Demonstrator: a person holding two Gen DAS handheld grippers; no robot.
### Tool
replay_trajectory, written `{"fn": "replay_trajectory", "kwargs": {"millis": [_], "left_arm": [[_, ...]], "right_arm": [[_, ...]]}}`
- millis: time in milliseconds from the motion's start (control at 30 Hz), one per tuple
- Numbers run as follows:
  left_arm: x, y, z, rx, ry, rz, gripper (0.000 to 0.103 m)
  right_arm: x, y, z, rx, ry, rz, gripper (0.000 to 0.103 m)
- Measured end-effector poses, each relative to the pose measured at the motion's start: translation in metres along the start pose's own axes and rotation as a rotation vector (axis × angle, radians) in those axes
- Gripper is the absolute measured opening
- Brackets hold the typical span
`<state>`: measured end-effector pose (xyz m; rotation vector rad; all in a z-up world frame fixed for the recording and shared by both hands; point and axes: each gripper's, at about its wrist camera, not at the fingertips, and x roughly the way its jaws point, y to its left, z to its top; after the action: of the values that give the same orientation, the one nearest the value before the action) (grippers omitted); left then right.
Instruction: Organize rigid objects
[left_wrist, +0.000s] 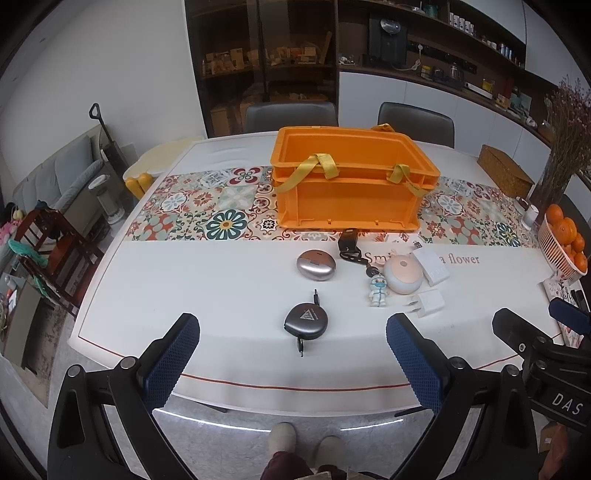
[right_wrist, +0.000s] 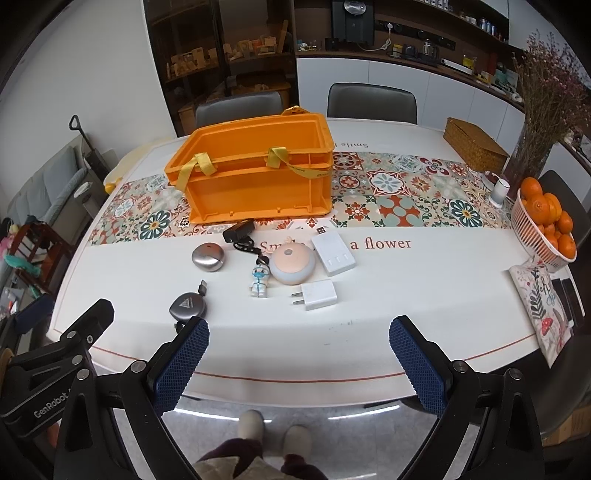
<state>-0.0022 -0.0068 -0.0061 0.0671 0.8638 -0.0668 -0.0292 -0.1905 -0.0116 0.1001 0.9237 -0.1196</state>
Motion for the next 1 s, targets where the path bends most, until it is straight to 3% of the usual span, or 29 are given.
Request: {"fn": "replay_trajectory", "kwargs": {"millis": [633,1000], "left_arm": [[0.011,0.005,0.000,-0.001,0.018,0.004,0.103],[0.030,0.005,-0.004,-0.027,0.084,0.006,0.103]], "right_arm": [[0.011,0.004,0.005,-0.007,0.024,0.007,0.099],[0.031,-0.003,0.006,-0.002,0.082,0.023,0.099]]}}
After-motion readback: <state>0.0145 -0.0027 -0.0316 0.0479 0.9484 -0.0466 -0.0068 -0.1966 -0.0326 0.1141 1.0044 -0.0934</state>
